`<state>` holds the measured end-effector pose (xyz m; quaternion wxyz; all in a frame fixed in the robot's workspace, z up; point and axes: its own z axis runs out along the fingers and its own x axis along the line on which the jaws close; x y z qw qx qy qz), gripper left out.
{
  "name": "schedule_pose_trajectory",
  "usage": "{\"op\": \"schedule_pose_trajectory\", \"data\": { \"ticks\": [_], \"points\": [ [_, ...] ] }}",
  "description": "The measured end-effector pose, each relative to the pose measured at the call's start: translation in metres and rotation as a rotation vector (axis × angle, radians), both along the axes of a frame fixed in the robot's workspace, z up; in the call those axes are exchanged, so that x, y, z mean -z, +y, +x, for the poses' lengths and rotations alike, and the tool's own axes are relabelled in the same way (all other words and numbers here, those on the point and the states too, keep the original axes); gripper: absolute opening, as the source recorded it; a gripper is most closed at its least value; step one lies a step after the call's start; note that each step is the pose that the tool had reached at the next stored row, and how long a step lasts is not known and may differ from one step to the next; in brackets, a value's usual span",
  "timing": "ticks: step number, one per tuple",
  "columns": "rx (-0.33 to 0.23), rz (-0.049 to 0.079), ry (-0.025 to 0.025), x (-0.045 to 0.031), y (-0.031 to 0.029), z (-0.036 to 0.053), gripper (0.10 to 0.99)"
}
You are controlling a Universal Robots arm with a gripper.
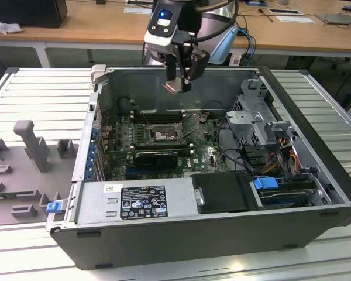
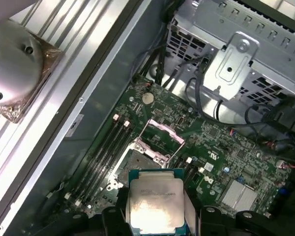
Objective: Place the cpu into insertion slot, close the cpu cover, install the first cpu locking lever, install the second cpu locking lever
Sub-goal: 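Place the cpu into insertion slot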
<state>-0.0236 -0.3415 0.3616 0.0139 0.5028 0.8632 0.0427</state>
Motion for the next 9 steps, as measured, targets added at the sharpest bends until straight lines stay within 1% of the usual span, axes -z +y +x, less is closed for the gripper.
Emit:
{"op": "schedule_pose_trajectory", "data": {
  "ticks": [3, 5, 8, 9],
  "points": [
    [0.076, 0.0, 0.0, 0.0005, 0.0, 0.0, 0.525],
    [0.106, 0.0, 0.0, 0.0009, 0.0, 0.0, 0.525],
    [0.198, 0.0, 0.0, 0.0028, 0.0, 0.0, 0.525],
    [0.216, 0.0, 0.0, 0.0034, 0.0, 0.0, 0.525]
  ]
}}
